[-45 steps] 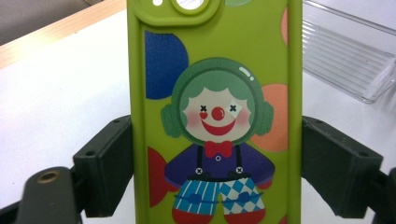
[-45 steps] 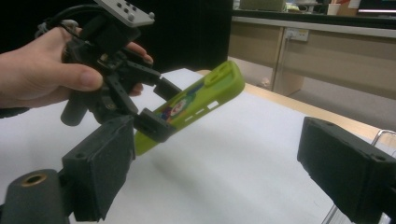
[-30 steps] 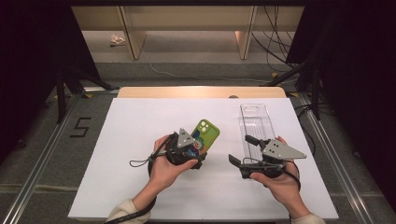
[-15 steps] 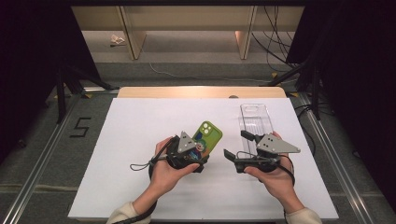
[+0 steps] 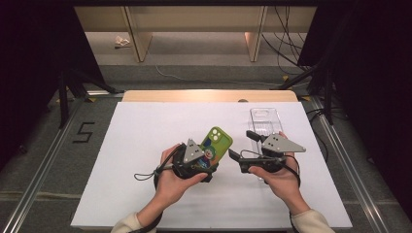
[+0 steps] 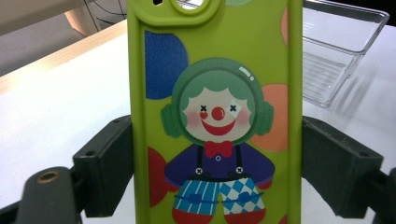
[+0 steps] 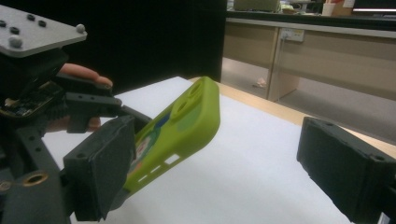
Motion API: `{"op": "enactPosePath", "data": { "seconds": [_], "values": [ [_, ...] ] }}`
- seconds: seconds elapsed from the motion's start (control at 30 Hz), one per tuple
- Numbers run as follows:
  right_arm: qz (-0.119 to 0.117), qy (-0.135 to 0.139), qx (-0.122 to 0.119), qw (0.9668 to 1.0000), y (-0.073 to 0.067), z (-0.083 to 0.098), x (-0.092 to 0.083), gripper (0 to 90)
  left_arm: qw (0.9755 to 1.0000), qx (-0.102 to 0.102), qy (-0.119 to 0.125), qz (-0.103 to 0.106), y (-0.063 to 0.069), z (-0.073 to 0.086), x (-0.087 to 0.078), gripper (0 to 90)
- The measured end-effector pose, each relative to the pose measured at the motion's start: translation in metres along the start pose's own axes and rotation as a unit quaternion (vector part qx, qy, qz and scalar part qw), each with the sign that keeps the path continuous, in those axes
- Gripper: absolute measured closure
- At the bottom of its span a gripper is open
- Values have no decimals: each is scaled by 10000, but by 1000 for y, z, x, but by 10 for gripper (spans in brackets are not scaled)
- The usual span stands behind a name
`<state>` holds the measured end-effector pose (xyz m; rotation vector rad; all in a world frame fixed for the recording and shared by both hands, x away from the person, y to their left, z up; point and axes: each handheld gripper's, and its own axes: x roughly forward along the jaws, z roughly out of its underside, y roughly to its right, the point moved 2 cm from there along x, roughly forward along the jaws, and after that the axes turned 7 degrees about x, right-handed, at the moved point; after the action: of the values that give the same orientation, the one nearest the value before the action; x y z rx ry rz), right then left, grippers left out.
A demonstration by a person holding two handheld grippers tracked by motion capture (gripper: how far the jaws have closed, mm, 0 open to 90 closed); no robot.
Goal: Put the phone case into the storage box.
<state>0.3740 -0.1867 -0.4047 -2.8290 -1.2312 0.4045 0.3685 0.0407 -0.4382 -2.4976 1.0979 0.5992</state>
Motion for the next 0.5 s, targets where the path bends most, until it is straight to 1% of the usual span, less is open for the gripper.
{"op": "enactPosePath", "data": {
  "seconds": [0.13, 0.4, 0.5],
  "values": [
    [-7, -13, 4, 10000, 0, -1, 3, 129, 10000, 36, 5, 13, 4, 2, 1, 163],
    [-45, -41, 21, 10000, -4, -4, 12, 140, 9999, 136, 71, 53, 13, 0, 1, 163],
    [-47, -53, 6, 10000, -5, -5, 15, 142, 9998, 140, 88, 58, 15, 0, 2, 163]
  ]
}}
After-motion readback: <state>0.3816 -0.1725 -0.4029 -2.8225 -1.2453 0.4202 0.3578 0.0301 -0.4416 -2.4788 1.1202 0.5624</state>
